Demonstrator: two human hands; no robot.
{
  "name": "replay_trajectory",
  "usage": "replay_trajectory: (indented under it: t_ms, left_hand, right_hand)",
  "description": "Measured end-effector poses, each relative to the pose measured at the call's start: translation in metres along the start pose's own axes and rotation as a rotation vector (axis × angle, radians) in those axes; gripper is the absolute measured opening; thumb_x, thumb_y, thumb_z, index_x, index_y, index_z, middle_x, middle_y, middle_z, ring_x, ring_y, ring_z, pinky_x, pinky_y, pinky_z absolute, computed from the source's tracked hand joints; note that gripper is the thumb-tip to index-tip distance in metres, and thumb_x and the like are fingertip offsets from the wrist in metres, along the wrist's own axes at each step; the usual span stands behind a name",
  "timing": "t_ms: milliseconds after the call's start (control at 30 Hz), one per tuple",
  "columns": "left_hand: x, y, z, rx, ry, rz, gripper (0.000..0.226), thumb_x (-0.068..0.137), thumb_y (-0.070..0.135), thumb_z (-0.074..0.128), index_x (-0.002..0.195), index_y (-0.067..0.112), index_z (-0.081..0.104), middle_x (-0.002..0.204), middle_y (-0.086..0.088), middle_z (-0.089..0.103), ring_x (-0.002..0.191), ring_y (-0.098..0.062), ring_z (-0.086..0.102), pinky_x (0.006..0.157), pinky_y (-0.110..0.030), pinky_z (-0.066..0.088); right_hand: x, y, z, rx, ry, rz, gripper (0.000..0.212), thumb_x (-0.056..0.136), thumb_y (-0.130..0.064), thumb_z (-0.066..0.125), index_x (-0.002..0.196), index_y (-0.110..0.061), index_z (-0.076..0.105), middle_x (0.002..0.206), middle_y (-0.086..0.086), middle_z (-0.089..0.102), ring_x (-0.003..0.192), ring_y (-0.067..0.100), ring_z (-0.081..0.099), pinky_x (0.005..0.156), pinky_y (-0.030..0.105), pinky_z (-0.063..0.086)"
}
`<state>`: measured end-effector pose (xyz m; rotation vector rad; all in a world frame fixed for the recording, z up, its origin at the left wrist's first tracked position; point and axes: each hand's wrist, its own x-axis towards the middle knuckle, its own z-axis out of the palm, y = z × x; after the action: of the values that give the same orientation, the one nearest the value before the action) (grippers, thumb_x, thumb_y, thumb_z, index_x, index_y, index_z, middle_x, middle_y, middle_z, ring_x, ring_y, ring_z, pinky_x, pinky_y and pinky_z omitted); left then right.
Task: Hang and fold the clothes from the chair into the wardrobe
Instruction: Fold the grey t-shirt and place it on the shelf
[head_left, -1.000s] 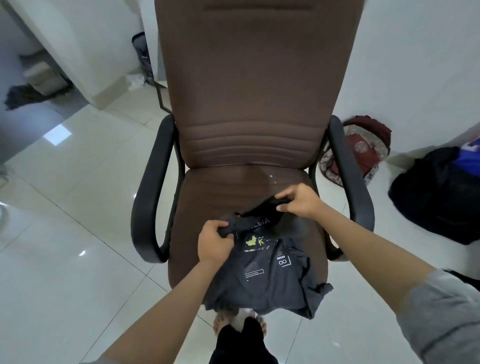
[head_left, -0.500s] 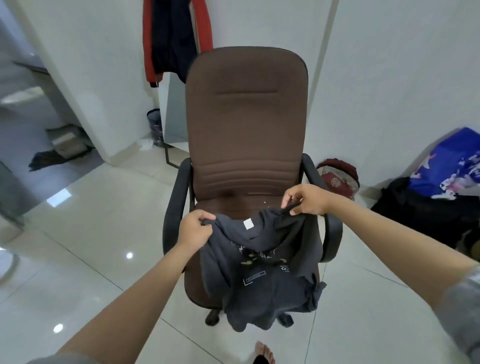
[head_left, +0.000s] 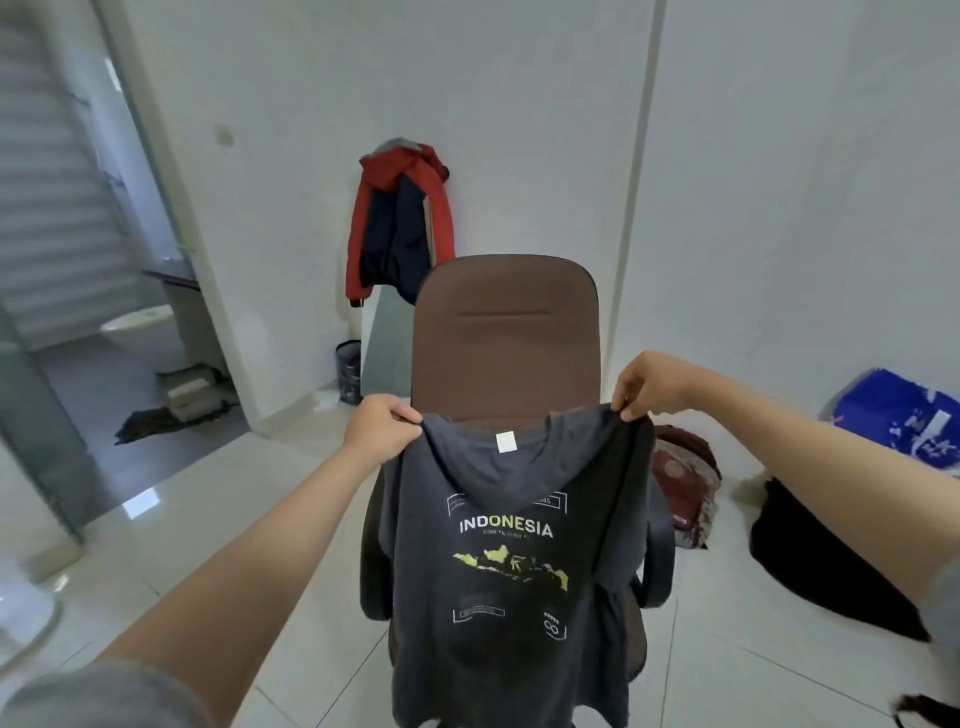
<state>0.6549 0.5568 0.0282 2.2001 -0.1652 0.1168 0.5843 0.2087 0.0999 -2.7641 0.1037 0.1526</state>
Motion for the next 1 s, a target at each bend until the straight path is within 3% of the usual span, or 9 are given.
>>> replay_trajectory:
  t_ms: [67,167,300,433,567,733,833,1000]
  left_hand:
    - [0.000,0.017,-0.014,-0.023,0.021,0.016,0.021,0.071,0.003,0.076,0.069,0.021,0.066,0.071,0.003,0.064,0.076,-0.019,0.061,0.074,-0.026,0.048]
    - [-0.001,0.040,-0.028,-0.041,0.026,0.063,0.022,0.070,0.001,0.077,0.069,0.019,0.065,0.068,0.003,0.061,0.073,-0.017,0.060,0.079,-0.032,0.051]
    - [-0.005,0.062,-0.037,-0.071,-0.027,0.092,0.019,0.075,0.001,0.074,0.071,0.017,0.064,0.067,-0.003,0.056,0.066,-0.020,0.056,0.072,-0.038,0.054]
    - [-0.005,0.073,-0.044,-0.012,-0.135,0.179,0.019,0.077,0.000,0.072,0.076,0.018,0.067,0.072,-0.001,0.060,0.067,-0.016,0.057,0.064,-0.030,0.050]
    - [-0.003,0.076,-0.046,0.054,-0.213,0.229,0.020,0.077,-0.002,0.071,0.076,0.018,0.072,0.076,0.003,0.065,0.068,-0.013,0.059,0.064,-0.028,0.050]
    - [-0.001,0.079,-0.048,0.121,-0.280,0.252,0.029,0.080,-0.006,0.065,0.076,0.021,0.075,0.077,-0.003,0.068,0.062,-0.017,0.053,0.051,-0.020,0.041]
    - [0.002,0.079,-0.051,0.132,-0.328,0.248,0.033,0.081,-0.007,0.062,0.075,0.022,0.075,0.081,-0.003,0.069,0.065,-0.017,0.053,0.051,-0.020,0.041]
    - [0.011,0.078,-0.056,0.137,-0.335,0.218,0.043,0.079,-0.010,0.060,0.059,0.025,0.074,0.064,0.001,0.064,0.065,-0.022,0.052,0.063,-0.031,0.042]
  right_hand:
    - [-0.010,-0.002,-0.012,0.135,0.037,0.065,0.028,0.080,-0.002,0.072,0.100,-0.018,0.060,0.088,0.012,0.064,0.056,0.017,0.058,0.049,0.027,0.050]
    - [-0.022,-0.006,-0.025,0.257,-0.011,0.100,0.037,0.086,-0.002,0.066,0.118,-0.013,0.052,0.090,0.015,0.067,0.062,0.018,0.068,0.051,0.029,0.055]
    - [-0.033,-0.012,-0.036,0.260,-0.008,0.062,0.016,0.090,-0.015,0.064,0.106,-0.012,0.064,0.088,0.006,0.069,0.073,0.018,0.072,0.058,0.030,0.057]
    - [-0.040,-0.013,-0.039,0.318,0.058,0.036,0.011,0.091,-0.020,0.064,0.090,-0.009,0.068,0.084,0.005,0.069,0.067,0.017,0.071,0.055,0.029,0.057]
    - [-0.044,-0.014,-0.037,0.455,0.081,0.045,0.012,0.092,-0.014,0.061,0.090,-0.002,0.066,0.078,0.012,0.070,0.065,0.018,0.071,0.058,0.030,0.059]
    - [-0.043,-0.016,-0.030,0.598,0.159,-0.023,0.007,0.094,-0.006,0.056,0.094,-0.003,0.063,0.078,0.011,0.068,0.064,0.016,0.071,0.057,0.030,0.059]
    - [-0.044,-0.014,-0.030,0.567,0.208,-0.099,0.016,0.096,-0.004,0.050,0.098,-0.006,0.067,0.080,0.010,0.062,0.061,0.015,0.070,0.054,0.029,0.058]
    - [-0.046,-0.007,-0.039,0.432,0.231,-0.115,0.039,0.097,0.000,0.040,0.080,-0.013,0.073,0.093,0.002,0.065,0.063,0.014,0.068,0.060,0.029,0.059]
